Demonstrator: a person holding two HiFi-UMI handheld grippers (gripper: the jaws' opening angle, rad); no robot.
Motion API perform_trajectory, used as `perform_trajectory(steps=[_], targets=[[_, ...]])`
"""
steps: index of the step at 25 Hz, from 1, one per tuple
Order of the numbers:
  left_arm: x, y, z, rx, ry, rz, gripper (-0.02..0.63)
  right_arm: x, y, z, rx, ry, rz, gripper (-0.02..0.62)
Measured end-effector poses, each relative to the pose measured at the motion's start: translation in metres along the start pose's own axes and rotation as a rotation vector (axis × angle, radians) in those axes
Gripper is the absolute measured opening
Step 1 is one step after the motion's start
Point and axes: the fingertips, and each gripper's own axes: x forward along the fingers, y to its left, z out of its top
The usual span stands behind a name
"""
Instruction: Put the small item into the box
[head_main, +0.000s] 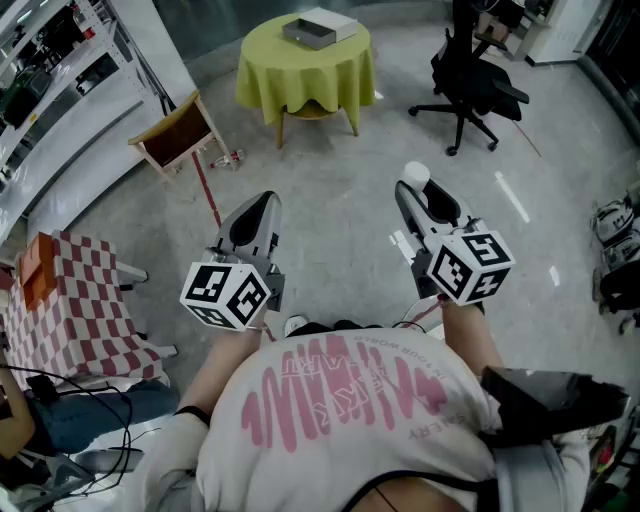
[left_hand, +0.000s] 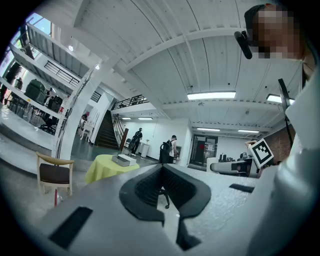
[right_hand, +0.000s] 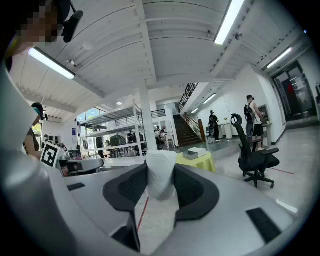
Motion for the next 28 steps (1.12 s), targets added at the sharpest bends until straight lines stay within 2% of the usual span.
perform_trajectory(steps=[10,15,18,22,28], targets=[[0.001,0.006,-0.003,-0.015,0.003,0.002,0.006,0.004,-0.002,-0.002,0.005,-0.006,-0.005,0.163],[0.009,0.022,-0.006,-0.027,0.013,0.017,0.006,0.021,-0.011,-0.003,0.106,-0.022,0.013,0.163],[0.028,0.039,-0.006,-0.035,0.009,0.017,0.006,0.042,-0.020,-0.003,0.144,-0.024,0.020,0.163],[0.065,0.059,0.000,-0.043,-0.003,-0.007,0.006,0.074,-0.039,-0.003,0.137,0.007,-0.003,0.163],[0.126,0.102,0.025,-0.034,-0.006,-0.049,0.006,0.136,-0.055,0.021,0.120,0.005,-0.020,0.163]])
